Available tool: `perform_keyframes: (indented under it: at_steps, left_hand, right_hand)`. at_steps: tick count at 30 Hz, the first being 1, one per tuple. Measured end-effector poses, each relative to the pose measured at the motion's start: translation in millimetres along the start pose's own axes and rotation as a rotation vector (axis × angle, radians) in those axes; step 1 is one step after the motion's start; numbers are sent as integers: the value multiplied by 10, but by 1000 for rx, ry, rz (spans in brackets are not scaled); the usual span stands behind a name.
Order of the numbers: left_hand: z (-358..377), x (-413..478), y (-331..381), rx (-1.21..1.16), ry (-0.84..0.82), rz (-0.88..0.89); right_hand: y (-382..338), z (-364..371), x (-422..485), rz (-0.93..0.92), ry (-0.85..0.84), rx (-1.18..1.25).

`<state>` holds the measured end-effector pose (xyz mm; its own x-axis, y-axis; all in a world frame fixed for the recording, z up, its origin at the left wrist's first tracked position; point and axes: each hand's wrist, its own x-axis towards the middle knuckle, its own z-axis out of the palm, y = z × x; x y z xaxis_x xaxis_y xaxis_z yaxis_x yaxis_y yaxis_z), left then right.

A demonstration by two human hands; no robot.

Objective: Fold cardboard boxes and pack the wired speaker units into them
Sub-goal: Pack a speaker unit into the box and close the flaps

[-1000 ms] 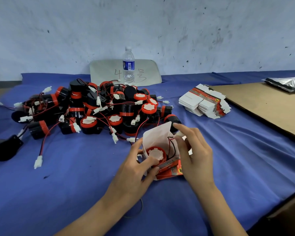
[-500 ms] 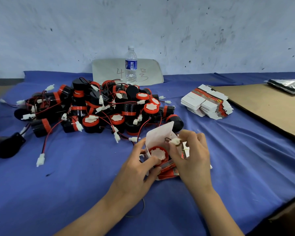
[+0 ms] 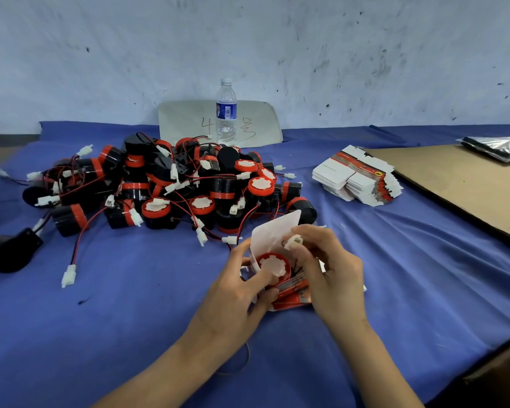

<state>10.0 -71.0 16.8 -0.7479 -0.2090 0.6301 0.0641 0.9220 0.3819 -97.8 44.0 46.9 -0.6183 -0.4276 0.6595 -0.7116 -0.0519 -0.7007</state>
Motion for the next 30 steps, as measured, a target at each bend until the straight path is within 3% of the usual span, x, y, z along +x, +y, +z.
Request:
perform_keyframes:
  at_steps: [7,10,14,17,19,22,26,30]
  left_hand:
    - [-8,4,10,10,-8,-20]
    - [-15,12,22,20,-8,-20]
    - [-23,11,41,3,-11,-11]
    - [-32,-10,43,-109,-56,-113]
    - [-25,-25,34,-179,-61,-184]
    - [4,-30,19,-99,-97,-158]
    - [51,-31,-2,-72,-174,-184]
    - [94,-23,-16,-122,-233,-221]
  right_hand:
    - [104,-18,32,-249,-23,-585]
    - [71,-7,10,-208,-1,-724]
    - [100,19,-21,-169,18,-739]
    - [137,33,-26,-137,2,-652]
    - [161,24,2,-34,15,-599]
    - [235,20,20,172,-9,-385]
    - [187,9,27,253,-31,-226]
    - [186,4,14,131,-57,-327]
